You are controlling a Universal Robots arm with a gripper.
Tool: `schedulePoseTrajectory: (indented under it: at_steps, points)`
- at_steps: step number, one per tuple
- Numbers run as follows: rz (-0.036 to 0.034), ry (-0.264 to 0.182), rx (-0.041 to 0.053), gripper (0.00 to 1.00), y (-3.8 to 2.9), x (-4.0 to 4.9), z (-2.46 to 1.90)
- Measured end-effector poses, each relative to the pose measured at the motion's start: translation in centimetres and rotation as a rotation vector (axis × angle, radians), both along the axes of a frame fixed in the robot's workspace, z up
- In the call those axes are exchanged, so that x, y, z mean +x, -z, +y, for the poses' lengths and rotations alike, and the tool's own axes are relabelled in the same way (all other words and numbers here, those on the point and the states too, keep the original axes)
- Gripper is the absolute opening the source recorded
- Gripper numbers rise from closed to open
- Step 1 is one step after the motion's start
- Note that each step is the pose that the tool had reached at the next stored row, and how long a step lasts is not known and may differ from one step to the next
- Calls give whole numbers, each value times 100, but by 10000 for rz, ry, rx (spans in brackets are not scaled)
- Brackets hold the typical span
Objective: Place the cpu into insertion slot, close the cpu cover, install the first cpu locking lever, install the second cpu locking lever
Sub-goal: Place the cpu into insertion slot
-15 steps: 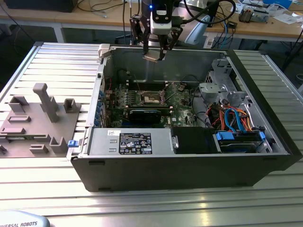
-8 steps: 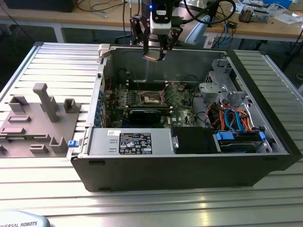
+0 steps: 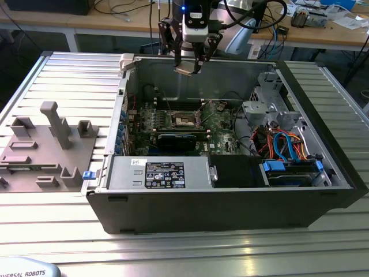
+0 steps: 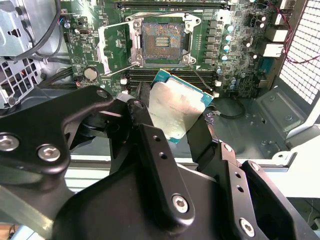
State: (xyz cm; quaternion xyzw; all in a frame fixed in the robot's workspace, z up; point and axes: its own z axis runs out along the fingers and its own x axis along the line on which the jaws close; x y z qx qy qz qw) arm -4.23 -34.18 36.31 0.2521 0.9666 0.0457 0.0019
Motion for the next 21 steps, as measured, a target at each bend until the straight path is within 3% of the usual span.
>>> schedulePoseTrajectory:
  at_steps: [21]
  points:
    - [0, 181, 0, 54, 0, 0, 0]
